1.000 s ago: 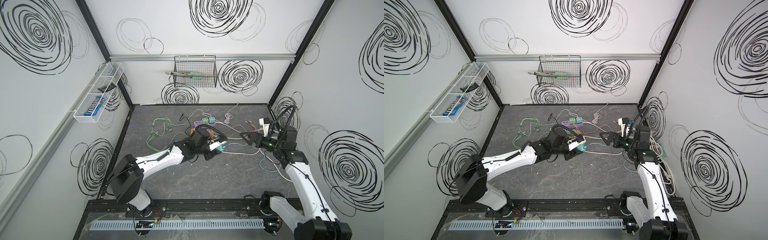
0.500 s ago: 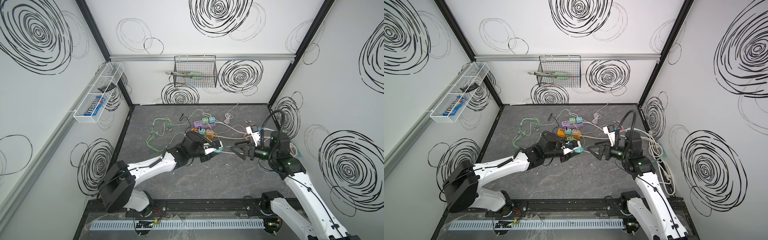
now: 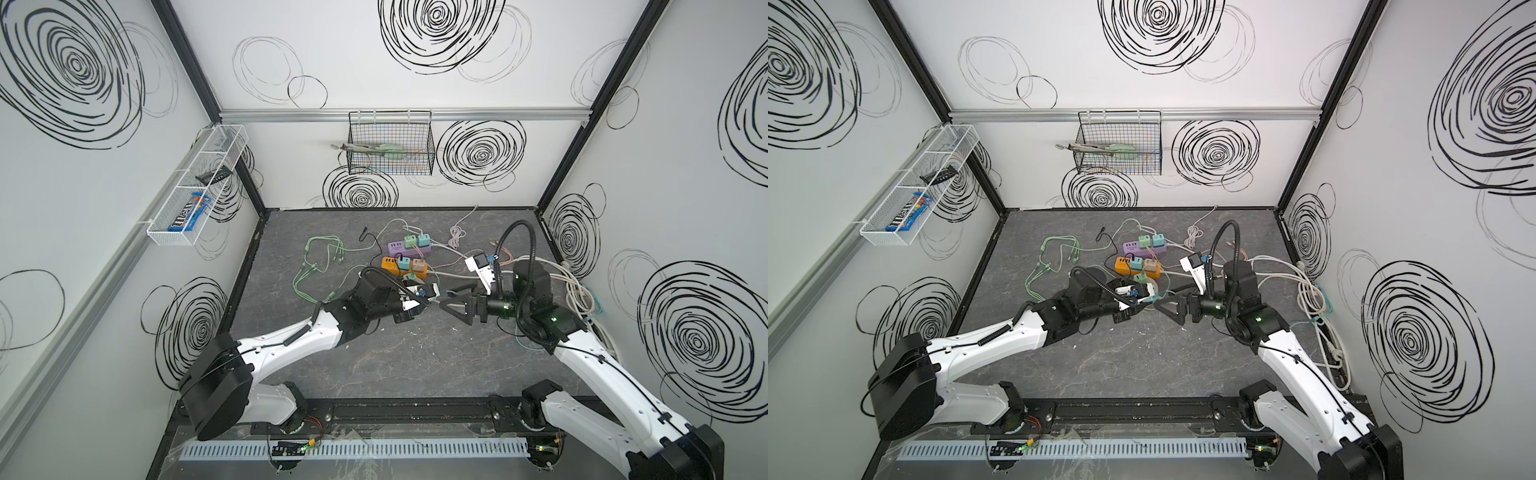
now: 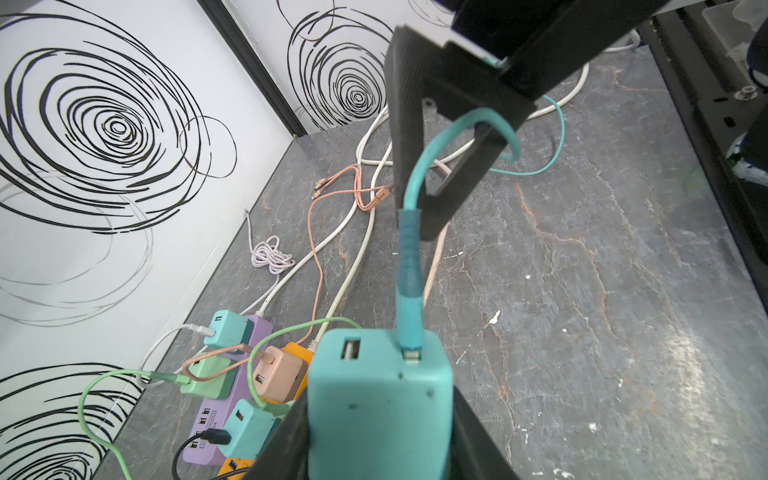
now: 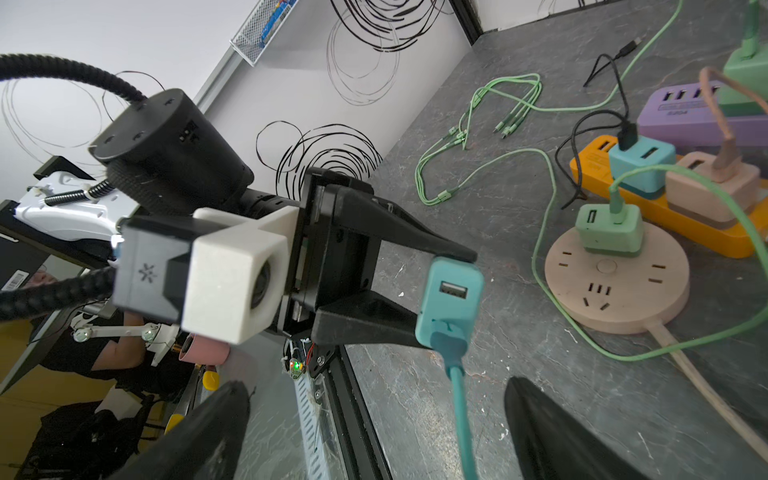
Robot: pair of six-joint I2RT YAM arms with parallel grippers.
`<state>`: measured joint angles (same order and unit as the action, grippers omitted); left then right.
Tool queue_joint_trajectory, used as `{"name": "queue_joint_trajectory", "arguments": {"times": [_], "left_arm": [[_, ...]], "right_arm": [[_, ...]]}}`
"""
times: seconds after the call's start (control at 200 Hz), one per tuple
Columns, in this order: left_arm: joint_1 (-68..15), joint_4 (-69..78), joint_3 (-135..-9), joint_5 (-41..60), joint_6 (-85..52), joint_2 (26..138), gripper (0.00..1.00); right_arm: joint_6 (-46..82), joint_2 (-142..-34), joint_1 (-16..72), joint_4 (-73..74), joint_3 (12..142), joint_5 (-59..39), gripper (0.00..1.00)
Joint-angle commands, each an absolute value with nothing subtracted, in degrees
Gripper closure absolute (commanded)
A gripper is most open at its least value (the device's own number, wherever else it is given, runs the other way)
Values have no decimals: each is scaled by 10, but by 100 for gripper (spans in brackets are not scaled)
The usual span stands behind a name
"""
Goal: Insert the plug
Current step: 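Bring the right gripper to the teal charger held by the left gripper, then grasp the teal charger with the right gripper and open the left gripper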
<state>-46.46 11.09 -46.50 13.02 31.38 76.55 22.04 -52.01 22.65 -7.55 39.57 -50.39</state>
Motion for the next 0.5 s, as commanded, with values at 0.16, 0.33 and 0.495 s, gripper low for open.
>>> {"name": "queue_joint_trajectory", "arguments": {"times": [0.16, 0.33, 0.495], "left_arm": [[-482, 181, -460, 95, 343, 753, 100], [-506, 181, -463, 56, 388, 758, 100], [-519, 174, -472, 53, 403, 760, 100]], "right_arm": [[255, -548, 245, -23, 382, -443, 8], [272, -557, 244, -12, 378, -433, 27], [256, -582, 245, -25, 397, -439, 33]]}}
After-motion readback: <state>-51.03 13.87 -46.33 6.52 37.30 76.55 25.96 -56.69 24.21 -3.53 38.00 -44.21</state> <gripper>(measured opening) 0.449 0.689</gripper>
